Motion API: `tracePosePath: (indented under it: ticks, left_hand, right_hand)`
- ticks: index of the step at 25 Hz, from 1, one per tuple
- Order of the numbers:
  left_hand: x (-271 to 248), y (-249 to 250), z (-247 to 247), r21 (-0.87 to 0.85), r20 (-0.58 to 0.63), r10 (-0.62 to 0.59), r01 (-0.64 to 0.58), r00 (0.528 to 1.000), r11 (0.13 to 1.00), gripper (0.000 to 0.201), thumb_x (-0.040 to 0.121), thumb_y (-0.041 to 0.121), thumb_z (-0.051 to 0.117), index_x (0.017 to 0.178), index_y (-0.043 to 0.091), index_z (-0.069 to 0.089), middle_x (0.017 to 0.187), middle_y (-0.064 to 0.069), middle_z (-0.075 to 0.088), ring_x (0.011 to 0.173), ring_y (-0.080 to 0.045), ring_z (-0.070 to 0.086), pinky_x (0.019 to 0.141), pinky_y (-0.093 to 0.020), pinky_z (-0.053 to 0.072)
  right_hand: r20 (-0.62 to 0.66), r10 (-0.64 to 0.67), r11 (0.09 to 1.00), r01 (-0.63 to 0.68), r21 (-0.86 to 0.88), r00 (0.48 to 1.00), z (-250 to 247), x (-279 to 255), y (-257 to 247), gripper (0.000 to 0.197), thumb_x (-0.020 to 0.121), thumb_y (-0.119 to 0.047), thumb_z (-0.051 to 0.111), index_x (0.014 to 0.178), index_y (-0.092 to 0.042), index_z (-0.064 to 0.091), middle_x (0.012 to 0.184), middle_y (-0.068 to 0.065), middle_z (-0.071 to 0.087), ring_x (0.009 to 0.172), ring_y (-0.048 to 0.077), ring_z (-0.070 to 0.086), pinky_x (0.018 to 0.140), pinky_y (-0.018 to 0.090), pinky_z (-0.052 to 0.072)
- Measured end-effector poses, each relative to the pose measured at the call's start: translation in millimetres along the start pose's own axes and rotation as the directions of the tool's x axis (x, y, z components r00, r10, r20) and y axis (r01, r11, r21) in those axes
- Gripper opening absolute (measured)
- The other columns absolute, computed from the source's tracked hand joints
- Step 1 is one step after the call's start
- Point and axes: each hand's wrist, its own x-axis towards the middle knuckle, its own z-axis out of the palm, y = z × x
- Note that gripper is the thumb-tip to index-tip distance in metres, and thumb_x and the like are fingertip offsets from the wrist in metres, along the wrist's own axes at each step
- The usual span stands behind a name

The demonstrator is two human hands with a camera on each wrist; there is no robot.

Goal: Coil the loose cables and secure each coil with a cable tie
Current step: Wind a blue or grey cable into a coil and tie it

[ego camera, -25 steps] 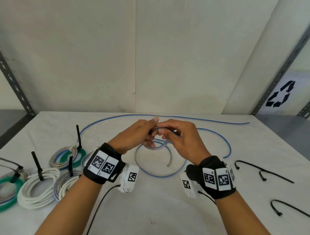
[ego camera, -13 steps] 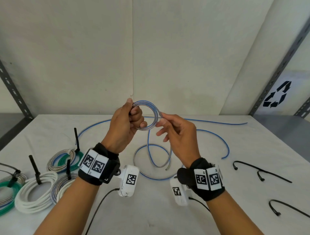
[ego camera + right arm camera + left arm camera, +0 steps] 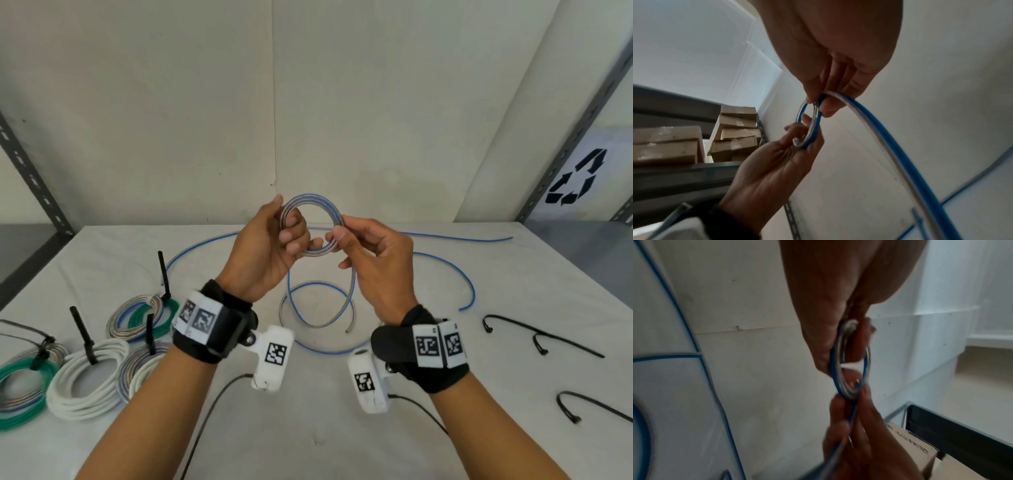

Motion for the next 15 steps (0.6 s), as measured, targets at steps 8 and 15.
tracePosePath:
  ticks: [8,15]
  left_hand:
    - [-10.3,-3.4,-5.2,0.805,-0.015,-0.137,0.093,0.991,0.586,0.05,0.107,0.042,0.036,0.066,0.014,0.042,0.057,0.004,0.035,0.055,-0.015,0.046,0.076,-0.031,0.053]
    - [-5.5,5.4,-2.0,0.364,-0.073,0.033,-0.004,0.997,0.931,0.048,0.11,0.03,0.034,0.062,0.02,0.031,0.054,0.008,0.018,0.044,-0.009,0.017,0.056,-0.027,0.038]
  right_hand:
    - [0.326,-0.088,0.859,0.237,-0.454,0.941,-22.0,3.2,2.4,0.016,0.092,-0.022,0.072,0.107,-0.025,0.078,0.081,-0.025,0.068,0.076,0.011,0.061,0.058,0.015,0.043]
    - [0.093,-0.017,0.991,0.029,-0.129,0.995,-19.1,3.9,2.3,0.012,0.095,-0.015,0.069,0.103,-0.017,0.077,0.079,0.001,0.074,0.065,0.012,0.062,0.052,0.026,0.051]
